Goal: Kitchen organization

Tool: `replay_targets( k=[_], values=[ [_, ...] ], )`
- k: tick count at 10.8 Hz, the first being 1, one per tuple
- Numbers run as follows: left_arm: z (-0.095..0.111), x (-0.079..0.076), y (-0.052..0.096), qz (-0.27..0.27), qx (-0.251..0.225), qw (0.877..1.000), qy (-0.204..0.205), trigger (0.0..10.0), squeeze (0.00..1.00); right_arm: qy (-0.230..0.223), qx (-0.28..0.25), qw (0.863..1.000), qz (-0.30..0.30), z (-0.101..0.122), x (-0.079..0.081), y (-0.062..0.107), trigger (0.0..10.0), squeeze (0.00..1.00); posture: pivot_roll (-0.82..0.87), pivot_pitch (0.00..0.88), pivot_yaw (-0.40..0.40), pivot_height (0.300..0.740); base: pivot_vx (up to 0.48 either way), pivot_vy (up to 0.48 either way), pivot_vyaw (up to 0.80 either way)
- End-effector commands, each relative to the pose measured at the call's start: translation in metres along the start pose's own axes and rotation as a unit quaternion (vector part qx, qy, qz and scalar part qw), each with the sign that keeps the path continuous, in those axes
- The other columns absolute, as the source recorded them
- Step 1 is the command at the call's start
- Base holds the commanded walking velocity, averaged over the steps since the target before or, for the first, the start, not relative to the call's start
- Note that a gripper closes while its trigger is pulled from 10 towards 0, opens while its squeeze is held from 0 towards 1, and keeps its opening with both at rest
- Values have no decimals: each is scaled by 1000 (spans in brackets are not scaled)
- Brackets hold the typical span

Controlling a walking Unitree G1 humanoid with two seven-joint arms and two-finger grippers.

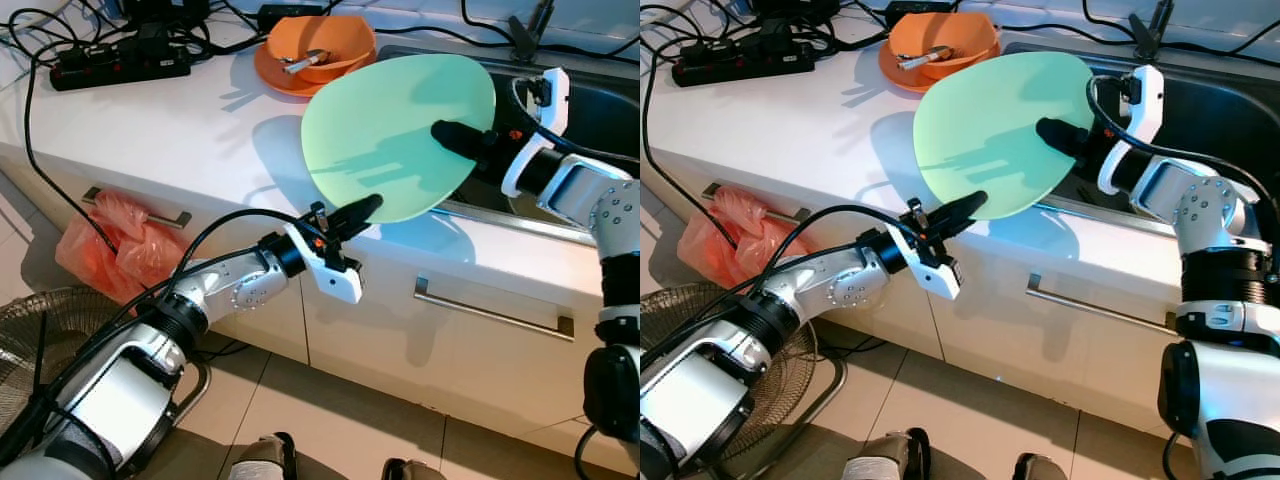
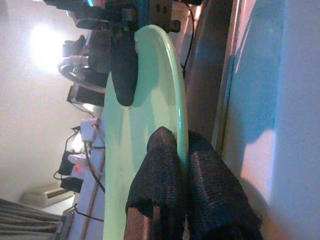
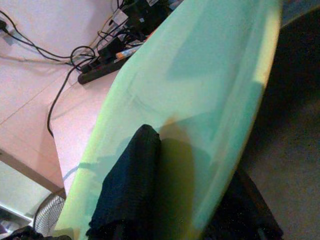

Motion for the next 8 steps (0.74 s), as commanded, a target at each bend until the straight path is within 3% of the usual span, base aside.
replay_targets(
  k=[1,5,6,7,8],
  values=[
    [3,42,-15,102,-18,995,0,0,0,-7,45,999,-27,-18,-13,0,0,0,17,133,59,740,0,0,0],
    [-1,45,-15,109,-12,994,-6,0,0,-7,60,998,-26,-22,-14,1,0,0,15,133,60,740,0,0,0],
    [-4,49,-15,120,-4,993,6,9020,1000,-7,60,998,-25,-22,-14,0,0,0,15,132,61,740,0,0,0],
    [-3,51,-16,122,-7,992,11,10000,1000,-8,59,998,-25,-22,-14,0,0,0,15,134,62,740,0,0,0],
    [-3,51,-16,124,-8,992,10,10000,1000,-8,57,998,-25,-22,-14,0,0,0,15,133,62,740,0,0,0]
  ],
)
Point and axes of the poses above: a point about 5 cm out from each wrist's last joint towards the gripper, its own y axis pointing back from the gripper into the wrist, its own z axis along the axis of the wrist's last joint, x = y × z, the point moved 4 cm from there along -y, pointing out of the wrist towards the gripper, and after that the axes turned 13 degrees about -y, right-handed, at the moved point
